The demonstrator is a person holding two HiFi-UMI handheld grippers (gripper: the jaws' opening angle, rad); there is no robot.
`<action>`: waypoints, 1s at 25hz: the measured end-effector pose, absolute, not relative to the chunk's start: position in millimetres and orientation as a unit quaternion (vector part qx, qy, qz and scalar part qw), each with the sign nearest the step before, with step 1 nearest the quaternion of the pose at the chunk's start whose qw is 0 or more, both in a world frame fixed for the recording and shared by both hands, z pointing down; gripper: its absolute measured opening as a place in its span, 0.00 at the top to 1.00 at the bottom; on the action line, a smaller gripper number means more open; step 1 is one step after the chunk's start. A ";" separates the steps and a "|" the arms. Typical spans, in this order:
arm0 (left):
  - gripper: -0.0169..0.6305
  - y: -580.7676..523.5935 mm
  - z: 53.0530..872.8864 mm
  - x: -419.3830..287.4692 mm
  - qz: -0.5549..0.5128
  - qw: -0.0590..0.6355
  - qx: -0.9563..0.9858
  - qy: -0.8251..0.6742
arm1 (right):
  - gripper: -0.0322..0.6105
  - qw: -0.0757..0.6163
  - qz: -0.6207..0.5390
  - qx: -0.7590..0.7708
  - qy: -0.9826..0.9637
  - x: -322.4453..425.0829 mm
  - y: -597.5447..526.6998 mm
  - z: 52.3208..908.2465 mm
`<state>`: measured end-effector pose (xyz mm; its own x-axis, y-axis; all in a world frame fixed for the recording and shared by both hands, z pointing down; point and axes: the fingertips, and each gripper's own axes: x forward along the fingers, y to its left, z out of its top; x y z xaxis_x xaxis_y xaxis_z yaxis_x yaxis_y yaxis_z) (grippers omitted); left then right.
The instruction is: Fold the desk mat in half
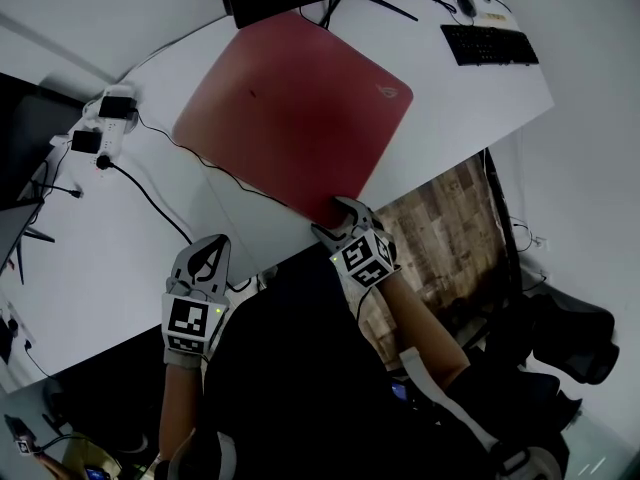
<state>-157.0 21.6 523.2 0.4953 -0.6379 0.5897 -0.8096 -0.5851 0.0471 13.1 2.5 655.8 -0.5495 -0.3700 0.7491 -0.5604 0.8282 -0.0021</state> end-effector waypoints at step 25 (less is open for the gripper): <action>0.97 33.4 522.3 -144.9 0.264 0.153 0.866 -0.395 | 0.79 0.403 0.111 0.296 -0.859 21.2 -11.5 623.5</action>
